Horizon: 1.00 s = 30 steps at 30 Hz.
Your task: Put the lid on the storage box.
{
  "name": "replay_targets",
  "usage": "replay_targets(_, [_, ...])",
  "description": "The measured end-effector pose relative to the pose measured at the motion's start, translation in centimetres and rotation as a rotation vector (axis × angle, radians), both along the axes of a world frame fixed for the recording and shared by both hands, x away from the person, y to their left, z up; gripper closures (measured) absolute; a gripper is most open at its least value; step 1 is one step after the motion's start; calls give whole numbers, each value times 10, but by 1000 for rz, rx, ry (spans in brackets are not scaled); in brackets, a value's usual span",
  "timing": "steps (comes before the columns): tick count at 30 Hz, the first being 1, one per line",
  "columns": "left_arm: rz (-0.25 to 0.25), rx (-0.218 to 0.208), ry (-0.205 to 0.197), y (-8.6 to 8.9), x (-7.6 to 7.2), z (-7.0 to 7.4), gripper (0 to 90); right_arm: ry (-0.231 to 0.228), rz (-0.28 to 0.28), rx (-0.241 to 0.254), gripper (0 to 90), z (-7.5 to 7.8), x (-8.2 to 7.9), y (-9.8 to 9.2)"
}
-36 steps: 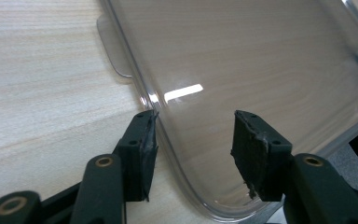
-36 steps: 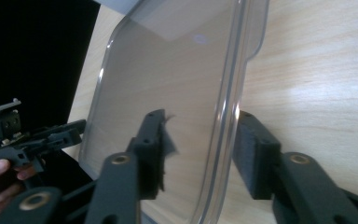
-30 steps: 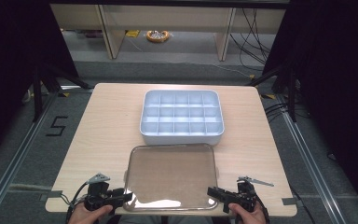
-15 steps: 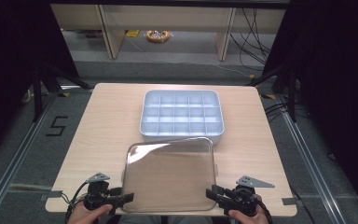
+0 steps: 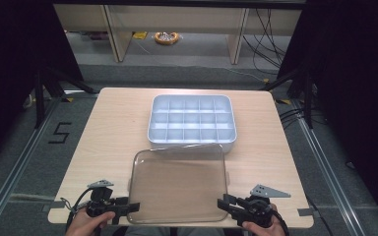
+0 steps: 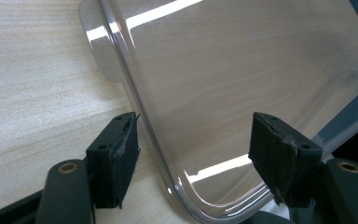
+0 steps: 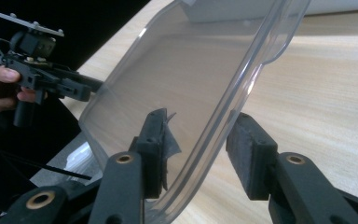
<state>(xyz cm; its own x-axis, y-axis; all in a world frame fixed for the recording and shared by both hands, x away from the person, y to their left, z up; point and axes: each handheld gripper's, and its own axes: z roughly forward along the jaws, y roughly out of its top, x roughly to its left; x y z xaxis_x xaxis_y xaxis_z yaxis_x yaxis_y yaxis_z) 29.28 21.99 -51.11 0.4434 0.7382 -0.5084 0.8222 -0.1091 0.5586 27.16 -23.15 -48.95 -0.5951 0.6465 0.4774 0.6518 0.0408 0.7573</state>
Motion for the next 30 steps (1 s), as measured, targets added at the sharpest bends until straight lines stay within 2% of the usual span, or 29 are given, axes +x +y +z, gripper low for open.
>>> replay_targets(4, [22, -11, 4, 0, 0, 0, 313, -29, 30, -12, 603, 0, 1, -2])
replay_targets(7, [28, -11, 1, 0, 0, 0, 313, -26, 46, -8, 605, 1, 1, 0])
replay_targets(8, [29, -10, -3, -1, 0, -1, 312, -19, 47, -6, 609, 2, 0, 1])
replay_targets(9, [22, -11, -1, -1, -1, -1, 311, 5, 34, -27, 609, 3, -2, 1])
replay_targets(10, [27, -22, 0, -1, -1, -1, 316, -39, 56, -28, 609, 1, 0, 2])
replay_targets(11, [27, -7, -1, 0, -1, -1, 353, -39, 58, -37, 611, 1, 1, 0])
replay_targets(13, [33, -6, -15, 1, -2, -1, 507, -22, 27, -43, 612, 1, 1, -1])
replay_targets(14, [23, -7, -18, 2, -2, -1, 544, 20, 2, -23, 615, 1, 0, -1])
replay_targets(15, [13, -3, -29, 1, -3, -1, 572, 34, -7, -24, 615, 1, 0, -4])
replay_targets(16, [15, 2, -45, 0, -4, 0, 582, 26, -7, -36, 615, 0, 2, -6])
replay_targets(17, [13, 6, -53, -1, -4, 1, 589, 59, -30, -32, 615, -1, 2, -5])
replay_targets(18, [16, 7, -63, -1, -4, 1, 595, 58, -38, -56, 615, -1, 2, -5])
replay_targets(19, [14, 6, -68, 0, -4, 1, 603, 65, -42, -48, 614, -2, 2, -4])
replay_targets(20, [28, -7, -72, -1, -5, 2, 614, 53, -53, -63, 612, -3, 2, -3])
replay_targets(21, [30, -11, -76, 0, -5, 2, 623, 61, -51, -74, 611, -1, 2, -3])
replay_targets(22, [43, -19, -83, 0, -5, 3, 638, 42, -49, -132, 615, -1, 3, -4])
replay_targets(23, [44, -18, -90, 1, -5, 4, 649, 26, -73, -185, 625, 0, 2, -2])
replay_targets(24, [53, -13, -96, 0, -6, 4, 644, 46, -92, -196, 624, 1, 0, 0])
replay_targets(25, [55, -6, -103, -1, -6, 4, 634, 66, -86, -185, 625, 2, 0, 1])
replay_targets(26, [62, -3, -102, -1, -6, 4, 631, 38, -79, -218, 625, 2, 2, 0])
replay_targets(28, [81, -7, -111, 1, -6, 5, 636, 57, -73, -199, 635, 3, 1, 4])
replay_targets(30, [97, -34, -119, 3, -6, 6, 655, 19, -65, -216, 643, 2, 3, 1])
